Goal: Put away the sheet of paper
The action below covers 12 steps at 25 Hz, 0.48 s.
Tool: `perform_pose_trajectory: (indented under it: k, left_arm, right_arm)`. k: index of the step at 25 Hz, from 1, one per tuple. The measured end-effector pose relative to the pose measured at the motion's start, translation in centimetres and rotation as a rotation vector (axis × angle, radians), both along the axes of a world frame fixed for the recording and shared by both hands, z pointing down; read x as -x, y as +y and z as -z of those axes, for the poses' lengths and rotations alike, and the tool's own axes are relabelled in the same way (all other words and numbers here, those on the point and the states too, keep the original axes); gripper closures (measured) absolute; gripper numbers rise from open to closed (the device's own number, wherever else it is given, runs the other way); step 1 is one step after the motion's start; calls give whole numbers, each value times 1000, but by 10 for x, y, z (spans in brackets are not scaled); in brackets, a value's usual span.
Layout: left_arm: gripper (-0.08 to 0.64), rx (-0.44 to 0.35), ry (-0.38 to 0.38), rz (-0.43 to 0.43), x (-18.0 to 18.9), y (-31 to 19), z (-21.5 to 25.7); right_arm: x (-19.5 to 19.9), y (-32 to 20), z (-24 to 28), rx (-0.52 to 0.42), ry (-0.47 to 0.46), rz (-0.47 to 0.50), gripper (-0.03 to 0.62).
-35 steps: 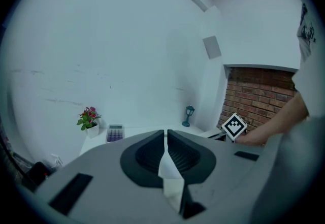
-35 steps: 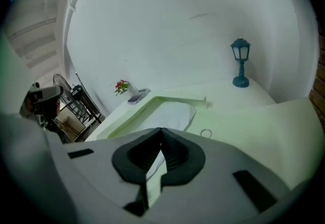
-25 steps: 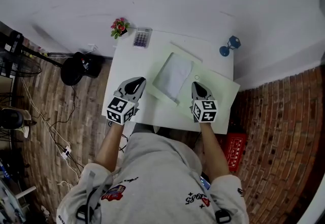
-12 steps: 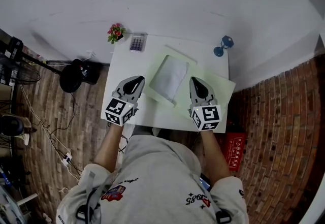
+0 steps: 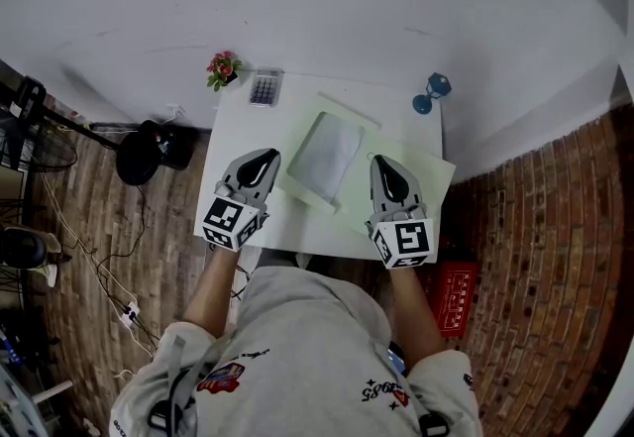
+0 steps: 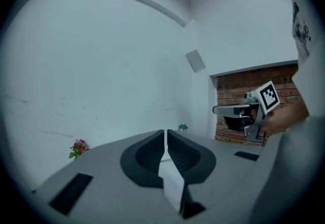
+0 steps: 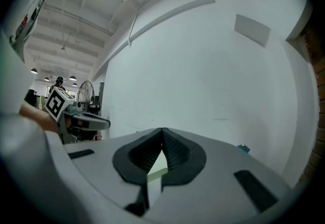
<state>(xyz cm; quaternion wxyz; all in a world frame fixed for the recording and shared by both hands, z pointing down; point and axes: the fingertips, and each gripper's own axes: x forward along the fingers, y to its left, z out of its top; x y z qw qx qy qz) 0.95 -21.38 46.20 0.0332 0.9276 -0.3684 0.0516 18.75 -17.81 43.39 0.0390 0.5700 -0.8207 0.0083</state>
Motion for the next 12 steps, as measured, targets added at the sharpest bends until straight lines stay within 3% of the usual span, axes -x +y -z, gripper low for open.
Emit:
perform_pose_trajectory:
  k: [12]
  left_arm:
    - [526, 9, 1, -9, -6, 0, -1]
  right_arm:
    - [-7, 0, -5, 2, 6, -7, 595]
